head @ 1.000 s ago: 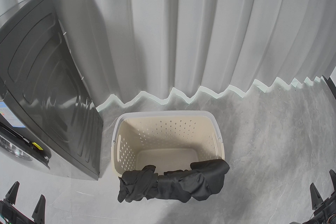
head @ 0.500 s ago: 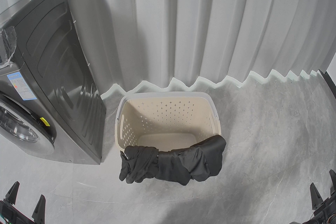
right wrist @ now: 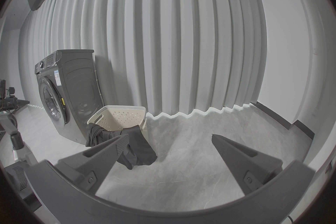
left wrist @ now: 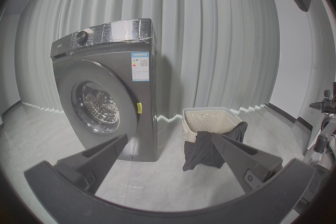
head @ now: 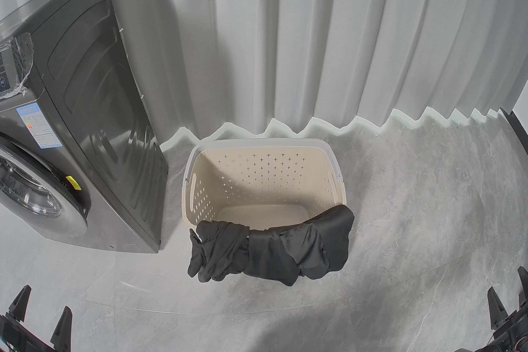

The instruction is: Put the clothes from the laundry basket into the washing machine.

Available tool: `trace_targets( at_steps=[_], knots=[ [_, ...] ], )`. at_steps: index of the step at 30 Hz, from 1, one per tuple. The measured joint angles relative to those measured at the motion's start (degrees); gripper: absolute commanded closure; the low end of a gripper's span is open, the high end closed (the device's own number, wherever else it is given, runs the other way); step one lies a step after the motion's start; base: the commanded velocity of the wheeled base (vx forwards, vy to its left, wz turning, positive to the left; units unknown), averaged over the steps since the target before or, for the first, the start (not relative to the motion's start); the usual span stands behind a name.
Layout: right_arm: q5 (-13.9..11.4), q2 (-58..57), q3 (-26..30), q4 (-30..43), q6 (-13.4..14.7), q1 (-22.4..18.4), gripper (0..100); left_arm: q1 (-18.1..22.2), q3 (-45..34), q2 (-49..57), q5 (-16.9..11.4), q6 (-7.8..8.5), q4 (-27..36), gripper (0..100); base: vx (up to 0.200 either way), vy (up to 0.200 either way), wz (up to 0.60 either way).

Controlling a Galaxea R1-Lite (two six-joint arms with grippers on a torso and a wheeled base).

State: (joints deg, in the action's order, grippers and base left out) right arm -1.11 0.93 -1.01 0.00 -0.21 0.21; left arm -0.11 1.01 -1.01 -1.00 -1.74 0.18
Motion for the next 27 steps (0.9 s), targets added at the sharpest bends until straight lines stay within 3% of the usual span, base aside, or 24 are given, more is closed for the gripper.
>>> trace_targets(
  at_steps=[27],
  knots=[
    [0.0, 0.0, 0.0, 0.0, 0.0, 0.0, 0, 0.0, 0.0, 0.0, 0.0, 0.0, 0.0, 0, 0.0, 0.2, 0.0]
  ],
)
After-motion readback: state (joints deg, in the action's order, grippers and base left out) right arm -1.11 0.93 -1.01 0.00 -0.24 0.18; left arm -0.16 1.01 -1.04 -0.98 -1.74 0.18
